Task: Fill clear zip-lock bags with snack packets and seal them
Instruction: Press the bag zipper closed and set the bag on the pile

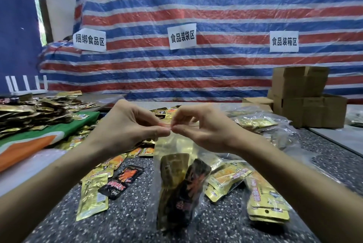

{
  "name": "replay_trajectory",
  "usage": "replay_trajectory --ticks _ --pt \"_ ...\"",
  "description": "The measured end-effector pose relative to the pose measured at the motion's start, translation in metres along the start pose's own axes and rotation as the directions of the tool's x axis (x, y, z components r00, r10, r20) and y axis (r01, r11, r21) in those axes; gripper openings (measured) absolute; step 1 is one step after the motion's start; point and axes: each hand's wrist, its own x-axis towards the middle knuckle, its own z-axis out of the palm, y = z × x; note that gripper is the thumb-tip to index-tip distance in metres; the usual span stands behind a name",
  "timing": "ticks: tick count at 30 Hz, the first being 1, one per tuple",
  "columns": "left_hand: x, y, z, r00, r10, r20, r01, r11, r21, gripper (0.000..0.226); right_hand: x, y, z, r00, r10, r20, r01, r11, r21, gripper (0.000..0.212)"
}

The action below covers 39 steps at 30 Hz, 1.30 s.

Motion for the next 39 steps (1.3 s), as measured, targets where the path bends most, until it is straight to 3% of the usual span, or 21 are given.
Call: replay_trajectory --ticks 10,22,28,31,39 --pt "0.000 0.000 0.011 0.990 0.027 -0.141 -0.021 0.999 0.044 0.009 -0.007 -0.005 -0.002 0.999 0.027 -0.035 -0.028 0.999 -0.038 0.010" --pt "0.000 -0.003 0.013 0.985 -0.026 -0.168 0.009 0.995 -0.100 0.013 -0.039 0.030 -0.015 0.997 0.073 -0.003 -0.073 0.997 -0.030 0.007" --pt "-0.003 -0.005 0.009 0.981 -0.052 -0.185 0.031 0.993 -0.112 0.018 -0.055 0.049 -0.021 0.990 0.144 0.002 -0.144 0.989 -0.027 0.020" --pt "-0.005 -0.006 0.005 0.981 -0.046 -0.187 0.027 0.995 -0.101 0.016 -0.062 0.054 -0.024 0.986 0.167 -0.001 -0.167 0.986 0.022 0.007" --pt "-0.004 -0.013 0.000 0.984 -0.028 -0.177 0.002 0.989 -0.145 0.018 -0.078 0.062 -0.031 0.978 0.209 -0.012 -0.207 0.971 0.118 0.011"
